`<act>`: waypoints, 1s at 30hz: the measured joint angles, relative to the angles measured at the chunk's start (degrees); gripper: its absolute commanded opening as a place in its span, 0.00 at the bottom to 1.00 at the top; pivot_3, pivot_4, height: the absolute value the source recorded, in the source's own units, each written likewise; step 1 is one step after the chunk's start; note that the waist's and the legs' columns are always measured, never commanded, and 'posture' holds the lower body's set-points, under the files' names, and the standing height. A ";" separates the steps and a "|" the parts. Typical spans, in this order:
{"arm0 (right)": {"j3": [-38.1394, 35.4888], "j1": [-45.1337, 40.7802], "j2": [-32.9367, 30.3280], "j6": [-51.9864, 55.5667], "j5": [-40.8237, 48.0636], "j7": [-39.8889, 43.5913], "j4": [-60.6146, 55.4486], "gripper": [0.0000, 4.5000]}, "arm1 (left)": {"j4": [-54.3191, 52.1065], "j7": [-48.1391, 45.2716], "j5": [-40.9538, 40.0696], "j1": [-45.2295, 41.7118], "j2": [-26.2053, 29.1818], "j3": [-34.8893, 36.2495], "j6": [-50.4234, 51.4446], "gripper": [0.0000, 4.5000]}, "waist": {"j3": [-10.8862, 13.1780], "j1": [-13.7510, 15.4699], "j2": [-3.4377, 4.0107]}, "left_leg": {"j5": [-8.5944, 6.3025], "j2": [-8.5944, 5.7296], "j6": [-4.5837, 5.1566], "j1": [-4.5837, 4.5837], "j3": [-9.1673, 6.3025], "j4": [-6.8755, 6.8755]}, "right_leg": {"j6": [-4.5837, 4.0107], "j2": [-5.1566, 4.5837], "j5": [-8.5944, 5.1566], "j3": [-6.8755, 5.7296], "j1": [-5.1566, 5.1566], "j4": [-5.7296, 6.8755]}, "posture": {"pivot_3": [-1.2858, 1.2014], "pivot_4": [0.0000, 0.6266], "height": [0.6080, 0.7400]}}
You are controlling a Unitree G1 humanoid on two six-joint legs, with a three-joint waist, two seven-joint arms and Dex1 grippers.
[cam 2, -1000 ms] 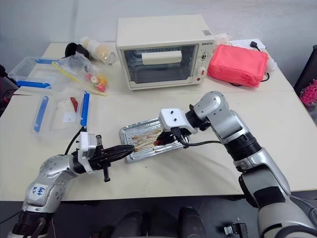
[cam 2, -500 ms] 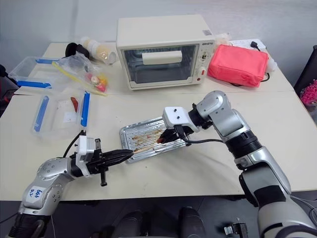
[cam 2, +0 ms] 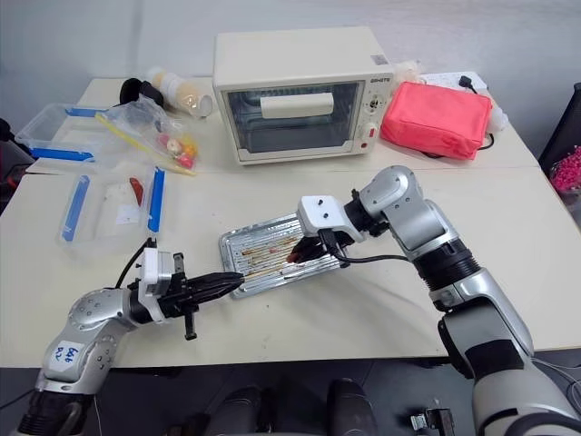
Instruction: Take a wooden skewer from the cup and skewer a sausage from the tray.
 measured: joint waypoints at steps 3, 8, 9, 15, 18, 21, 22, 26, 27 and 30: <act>0.00 0.02 0.00 0.05 0.01 0.01 -0.07 0.03 | 0.01 0.03 0.01 -0.17 -0.51 -0.03 -0.07 0.00 | 0.00 0.00 0.00 | 0.00 0.00 0.00 0.00 0.00 0.00 | 0.00 0.00 0.00 0.00 0.00 0.00 | 0.52 0.24 1.00; 0.00 0.14 0.00 0.15 0.09 0.02 -0.59 0.03 | 0.13 0.03 0.16 -0.21 -0.73 -0.09 -0.08 0.00 | 0.00 0.00 0.00 | 0.00 0.00 0.00 0.00 0.00 0.00 | 0.00 0.01 0.00 0.00 0.00 0.00 | 0.52 0.24 1.00; 0.00 0.14 0.00 0.16 0.12 0.02 -0.73 0.03 | 0.15 0.03 0.19 -0.21 -0.73 -0.09 -0.08 0.00 | 0.00 0.00 0.00 | 0.00 0.00 0.00 0.00 0.00 0.00 | 0.00 0.01 0.00 0.00 0.00 0.00 | 0.52 0.24 1.00; 0.00 0.19 -0.07 0.35 0.49 0.02 -1.79 0.03 | 1.48 0.19 0.70 -0.28 -1.01 -0.09 -0.60 0.00 | 0.00 0.00 0.00 | 0.00 0.00 0.00 0.00 0.00 0.01 | 0.00 0.01 0.00 -0.01 0.00 0.00 | 0.52 0.24 1.00; 0.00 0.19 -0.34 0.64 0.56 0.03 -1.91 0.03 | 1.83 0.64 0.92 -0.39 -1.29 -0.09 -0.66 0.00 | 0.00 0.03 0.00 | 0.00 -0.01 0.00 0.00 0.00 0.01 | 0.00 0.01 0.00 -0.02 0.00 0.00 | 0.52 0.24 1.00; 0.00 0.20 -0.73 1.12 0.59 0.03 -1.92 0.03 | 1.83 1.15 0.89 -1.13 -2.01 -0.06 -0.62 0.00 | 0.00 0.04 0.00 | 0.00 -0.01 0.01 0.00 0.00 0.01 | 0.00 0.01 0.00 -0.02 0.00 0.01 | 0.52 0.24 1.00; 0.00 0.21 -0.74 1.17 0.60 0.03 -1.92 0.03 | 1.83 1.15 0.89 -1.38 -2.03 -0.06 -0.62 0.00 | 0.00 0.03 0.00 | 0.00 -0.01 0.01 0.00 0.00 0.01 | 0.00 0.01 0.00 -0.02 0.00 0.01 | 0.52 0.24 1.00; 0.00 0.23 -0.74 1.26 0.64 0.03 -1.92 0.03 | 1.80 0.99 0.75 -1.62 -2.03 -0.06 -0.51 0.00 | 0.00 0.03 0.00 | 0.01 0.00 0.01 0.00 0.00 0.01 | 0.00 0.01 0.00 -0.02 0.00 0.01 | 0.52 0.24 1.00; 0.00 0.28 -0.75 1.28 0.64 0.03 -1.92 0.03 | 1.78 0.96 0.65 -1.62 -2.03 -0.06 -0.42 0.00 | 0.00 0.03 0.00 | 0.01 0.00 0.01 0.00 0.00 0.01 | 0.00 0.01 0.00 -0.02 0.00 0.01 | 0.52 0.24 1.00; 0.00 0.35 -0.77 1.28 0.64 0.03 -1.92 0.03 | 1.69 0.80 0.48 -1.54 -2.01 -0.06 0.01 0.00 | 0.00 0.02 0.00 | 0.01 0.00 0.01 0.00 0.00 0.01 | 0.00 0.02 0.00 -0.03 0.00 0.01 | 0.52 0.24 1.00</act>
